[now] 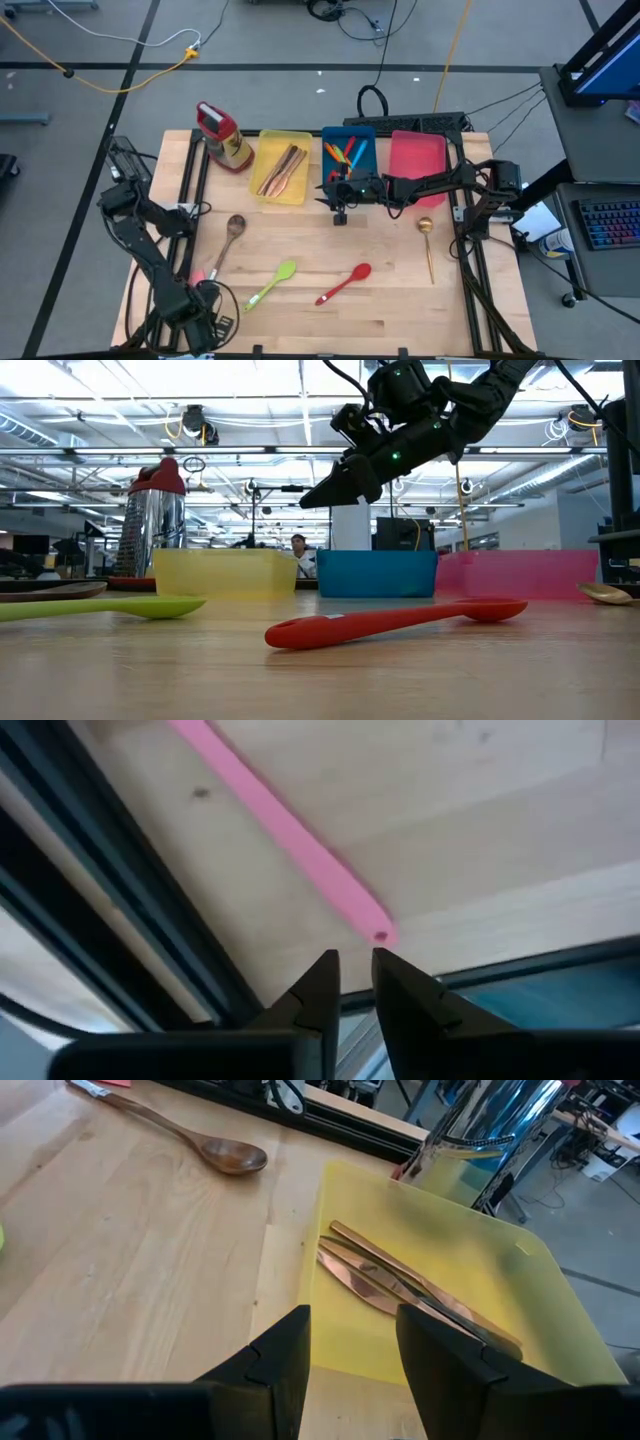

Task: Pick & Place Kitchen Items
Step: Put the pink spatula into the blue bin

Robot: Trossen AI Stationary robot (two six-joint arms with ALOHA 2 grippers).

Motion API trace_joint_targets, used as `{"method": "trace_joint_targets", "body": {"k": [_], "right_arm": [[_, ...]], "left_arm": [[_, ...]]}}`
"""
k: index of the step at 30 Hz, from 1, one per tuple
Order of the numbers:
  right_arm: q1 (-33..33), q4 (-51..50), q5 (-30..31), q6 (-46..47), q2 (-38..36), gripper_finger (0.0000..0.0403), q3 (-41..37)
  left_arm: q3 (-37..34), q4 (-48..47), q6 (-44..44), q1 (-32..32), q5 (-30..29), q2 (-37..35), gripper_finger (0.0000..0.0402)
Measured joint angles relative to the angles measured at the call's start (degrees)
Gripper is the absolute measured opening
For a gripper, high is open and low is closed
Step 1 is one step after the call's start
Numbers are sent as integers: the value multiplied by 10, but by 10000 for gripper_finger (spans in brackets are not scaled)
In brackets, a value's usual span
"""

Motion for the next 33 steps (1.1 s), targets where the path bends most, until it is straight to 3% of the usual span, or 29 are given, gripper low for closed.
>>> {"method": "trace_joint_targets", "body": {"k": [7,11,17,23,33], "right_arm": [[0,0,0,7,0,146,0],[0,0,0,23,0,146,0],[0,0,0,21,0,146,0],[0,0,0,20,0,146,0],[0,0,0,20,0,146,0]], "left_arm": [[-43,106,-38,-16,-49,0,67],[-83,158,-67,-26,-15,0,67],[-107,166,-77,-36,-7,0,67],[-116,176,-72,-37,-37,-1,67],[-117,175,0,-35,-46,-1,67]]}}
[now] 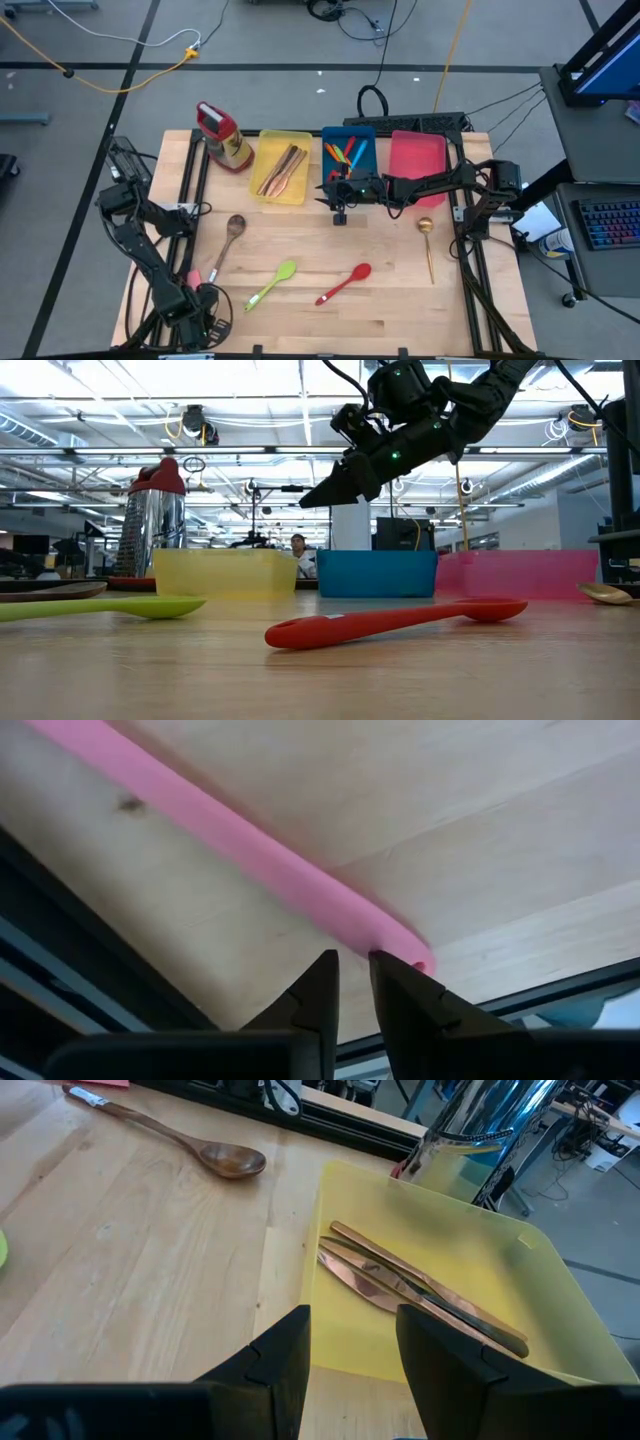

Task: Pick & Place Kitchen Items
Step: Put the pink spatula into the blue bin

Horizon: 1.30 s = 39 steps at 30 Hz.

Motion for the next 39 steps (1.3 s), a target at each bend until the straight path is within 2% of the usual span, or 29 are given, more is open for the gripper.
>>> {"method": "trace_joint_targets", "body": {"k": [7,15,18,25,30,31,35,39], "right_arm": [[0,0,0,0,0,146,0],[0,0,0,0,0,146,0],[0,3,0,0,0,146,0],[0,21,0,0,0,146,0],[0,22,-1,0,0,146,0],[0,22,-1,0,0,146,0],[0,21,-1,0,0,146,0],[0,19,-1,0,0,146,0]], "left_arm": [[-1,3,-2,-4,-1,0,68],[2,43,3,-5,62,3,68],[7,46,-4,-5,63,3,68],[8,47,-19,-4,0,2,68],[9,48,-16,-6,-77,1,68],[9,45,-18,-4,-75,1,68],[9,31,-49,-6,-2,1,71],[9,45,-58,-11,7,1,101]]}}
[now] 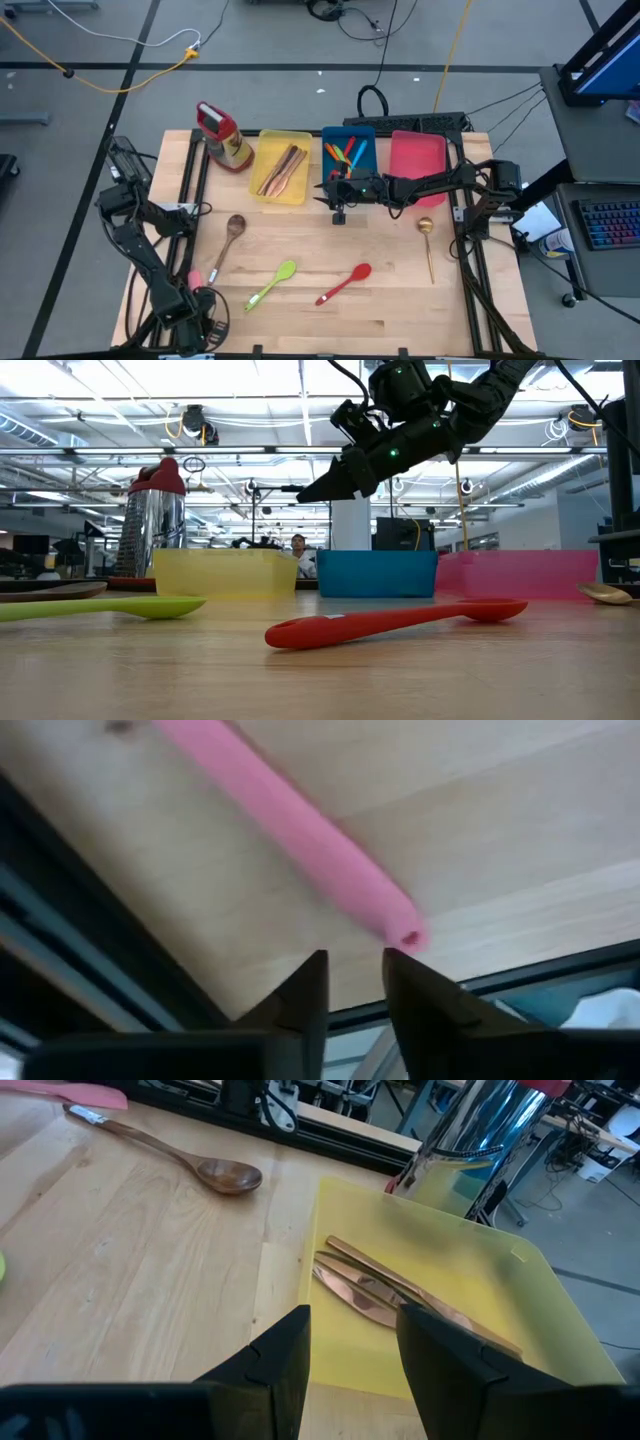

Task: Pick & Place Kitchen Items
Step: Put the pink spatula into the blue bin

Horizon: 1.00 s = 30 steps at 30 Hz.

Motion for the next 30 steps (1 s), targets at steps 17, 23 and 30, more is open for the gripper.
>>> {"method": "trace_joint_targets", "body": {"k": [17,23,30], "right_arm": [[0,-3,0,14,0,146,0],[0,-3,0,15,0,146,0],[0,-7,0,15,0,146,0]], "left_arm": [[0,-21,1,-1,-58,0,233],[-14,-4,9,-8,-59,0,204],[-39,35,19,-13,-66,-3,191]]}}
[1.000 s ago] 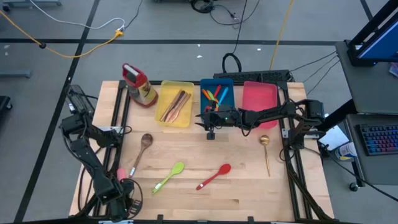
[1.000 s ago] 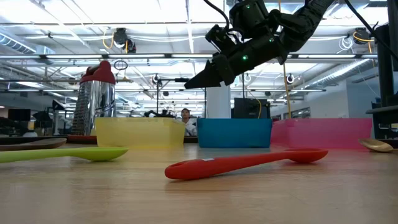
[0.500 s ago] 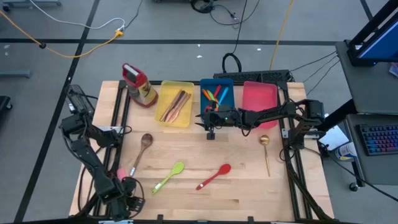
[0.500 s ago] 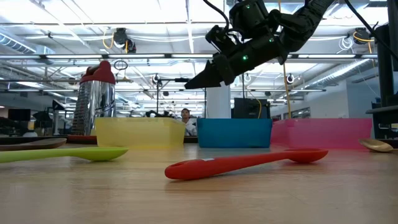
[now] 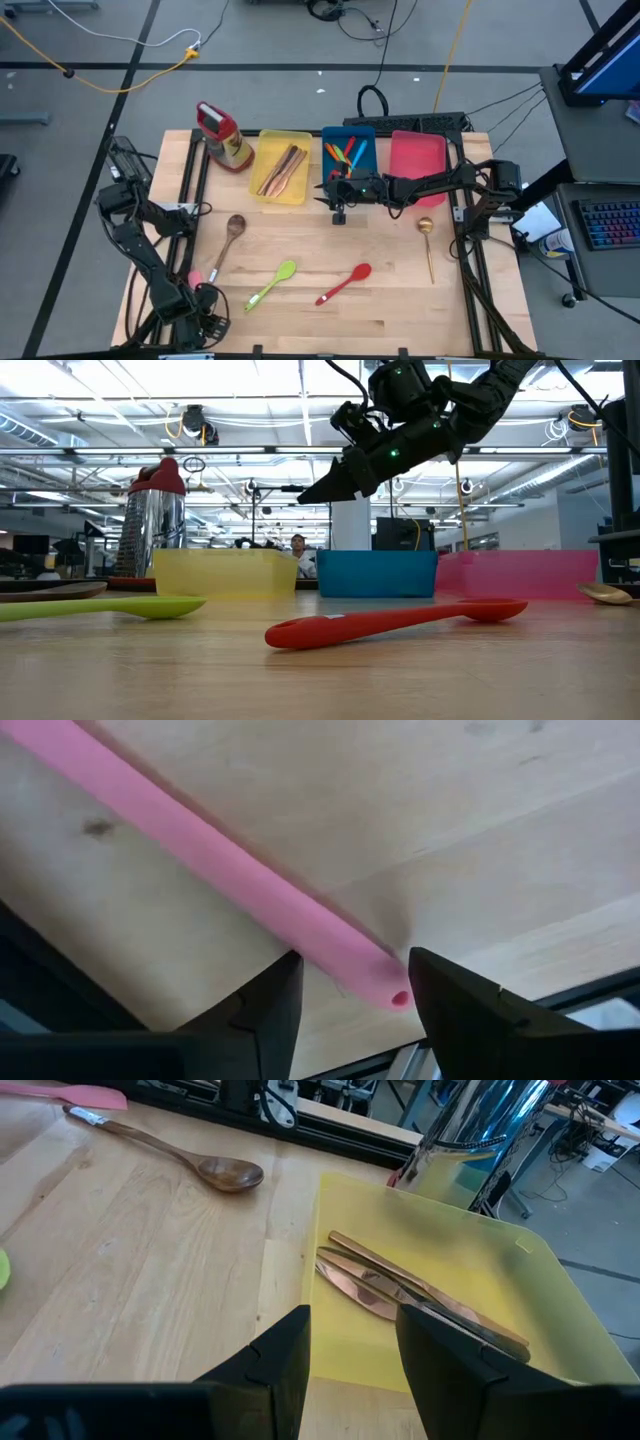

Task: Pick & Place Kitchen Items
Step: Put the pink spatula into the blue bin

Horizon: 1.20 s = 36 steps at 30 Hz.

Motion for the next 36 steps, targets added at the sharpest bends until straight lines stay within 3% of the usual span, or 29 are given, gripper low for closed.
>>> {"method": "trace_joint_targets", "body": {"k": [5,16,21,26,30,36], "right_arm": [[0,-7,0,0,0,146,0],[0,-9,0,0,0,146,0],[0,-9,0,0,0,146,0],[0,-9,0,0,0,146,0],[0,-9,-2,9,0,146,0],[5,-11,-132,40,0,146,0]], "left_arm": [[-18,-1,7,-12,10,0,176],[-26,-19,63,-9,-7,0,36],[-26,-24,85,-5,-8,0,35],[-26,-23,100,4,-21,0,62],[-26,-23,115,12,-22,0,46],[-26,-24,117,14,-27,0,33]]}}
